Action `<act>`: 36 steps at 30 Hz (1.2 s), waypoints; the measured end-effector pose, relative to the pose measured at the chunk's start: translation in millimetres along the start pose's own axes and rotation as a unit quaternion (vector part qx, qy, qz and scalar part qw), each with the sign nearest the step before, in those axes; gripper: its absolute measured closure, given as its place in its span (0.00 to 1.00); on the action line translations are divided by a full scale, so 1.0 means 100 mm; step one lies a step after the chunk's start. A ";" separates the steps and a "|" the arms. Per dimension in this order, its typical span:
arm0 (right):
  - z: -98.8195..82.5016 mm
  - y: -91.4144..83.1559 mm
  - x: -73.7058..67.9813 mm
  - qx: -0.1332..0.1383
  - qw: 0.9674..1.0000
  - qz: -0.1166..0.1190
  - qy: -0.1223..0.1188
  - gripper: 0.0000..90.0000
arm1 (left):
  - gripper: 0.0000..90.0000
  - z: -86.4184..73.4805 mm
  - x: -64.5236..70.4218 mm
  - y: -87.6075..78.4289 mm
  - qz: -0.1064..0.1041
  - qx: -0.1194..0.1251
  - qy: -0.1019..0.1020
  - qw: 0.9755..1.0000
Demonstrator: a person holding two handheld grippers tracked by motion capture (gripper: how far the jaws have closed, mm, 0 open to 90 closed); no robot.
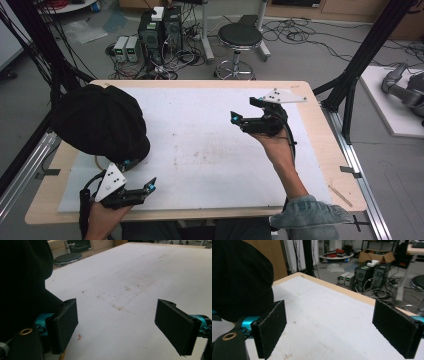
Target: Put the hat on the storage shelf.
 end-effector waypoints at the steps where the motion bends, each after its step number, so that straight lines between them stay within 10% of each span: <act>1: -0.05 -0.05 0.03 0.000 1.000 -0.003 0.005 0.13 | 0.21 0.00 0.00 0.00 0.000 0.000 0.000 1.000; 36: -1.14 -0.66 0.43 -0.006 0.996 -0.060 0.065 0.13 | 0.21 0.01 -0.01 0.04 -0.001 0.000 0.001 1.000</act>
Point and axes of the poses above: each handheld gripper's, and its own axes: y roughly forward along the jaws, z roughly out of its top, x roughly to its right, the point moved 5 cm from there along y, roughly forward along the jaws, and after that the axes turned 8 degrees about y, right-handed, at the moved point
